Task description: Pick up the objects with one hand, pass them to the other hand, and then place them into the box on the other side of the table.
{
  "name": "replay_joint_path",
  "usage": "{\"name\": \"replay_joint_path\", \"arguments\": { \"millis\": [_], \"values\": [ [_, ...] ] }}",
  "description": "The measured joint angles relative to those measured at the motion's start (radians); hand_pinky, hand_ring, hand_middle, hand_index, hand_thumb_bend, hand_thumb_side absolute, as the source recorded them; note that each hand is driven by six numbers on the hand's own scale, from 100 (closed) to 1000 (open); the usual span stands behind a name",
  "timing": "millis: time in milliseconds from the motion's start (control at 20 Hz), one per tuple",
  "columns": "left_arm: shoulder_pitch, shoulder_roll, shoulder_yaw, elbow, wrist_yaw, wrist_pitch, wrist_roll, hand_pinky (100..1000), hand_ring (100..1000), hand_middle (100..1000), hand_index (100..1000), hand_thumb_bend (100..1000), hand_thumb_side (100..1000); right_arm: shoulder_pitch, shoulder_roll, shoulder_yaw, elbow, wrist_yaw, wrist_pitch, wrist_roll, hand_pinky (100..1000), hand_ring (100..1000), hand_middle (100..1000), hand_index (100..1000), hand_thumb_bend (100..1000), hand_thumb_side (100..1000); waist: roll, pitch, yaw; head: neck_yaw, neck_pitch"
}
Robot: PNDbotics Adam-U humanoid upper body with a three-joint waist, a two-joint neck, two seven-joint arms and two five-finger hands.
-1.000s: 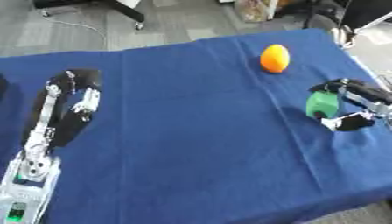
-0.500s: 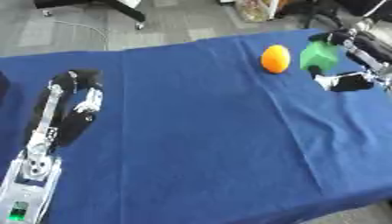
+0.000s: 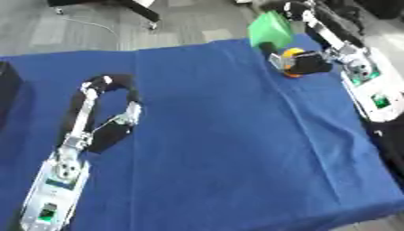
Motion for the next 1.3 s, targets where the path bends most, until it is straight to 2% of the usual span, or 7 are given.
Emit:
{"name": "replay_joint_path", "arguments": {
  "millis": [50, 150, 300, 350, 400, 800, 1300],
  "values": [
    [-0.010, -0.007, -0.009, 0.012, -0.024, -0.013, 0.014, 826, 764, 628, 780, 151, 282, 0.001, 0.030, 0.000, -0.009, -0.009, 0.015, 0.008, 654, 475, 325, 513, 100, 284, 0.000, 0.000, 0.000, 0.006, 0.000],
    [-0.031, -0.025, -0.026, 0.039, -0.081, -0.039, 0.049, 831, 779, 669, 812, 335, 280, 0.008, 0.088, 0.000, -0.025, -0.028, 0.046, 0.022, 647, 471, 324, 511, 100, 400, 0.000, 0.000, -0.001, 0.018, 0.000],
    [-0.066, -0.055, -0.049, 0.076, -0.163, -0.076, 0.124, 845, 804, 716, 846, 486, 254, 0.022, 0.160, 0.007, -0.044, -0.054, 0.086, 0.044, 640, 467, 322, 509, 100, 422, 0.000, 0.000, -0.001, 0.033, 0.000],
    [-0.076, -0.066, -0.055, 0.088, -0.185, -0.087, 0.155, 845, 804, 716, 846, 486, 254, 0.026, 0.178, 0.009, -0.045, -0.063, 0.097, 0.053, 640, 467, 322, 509, 100, 422, 0.000, 0.000, -0.001, 0.037, 0.000],
    [-0.082, -0.076, -0.061, 0.100, -0.205, -0.099, 0.189, 850, 817, 738, 863, 535, 224, 0.030, 0.194, 0.013, -0.049, -0.071, 0.107, 0.061, 635, 464, 321, 507, 100, 424, 0.000, 0.000, -0.001, 0.040, 0.000],
    [-0.098, -0.102, -0.083, 0.148, -0.329, -0.141, 0.427, 862, 842, 782, 911, 562, 127, 0.062, 0.244, 0.019, -0.052, -0.130, 0.180, 0.109, 624, 456, 314, 499, 100, 429, 0.000, 0.001, -0.002, 0.056, 0.000],
    [-0.096, -0.110, -0.085, 0.169, -0.355, -0.121, 0.548, 856, 838, 778, 904, 515, 150, 0.084, 0.256, 0.026, -0.056, -0.172, 0.228, 0.143, 617, 452, 313, 497, 100, 426, 0.000, 0.003, -0.005, 0.049, 0.000]
  ]
}}
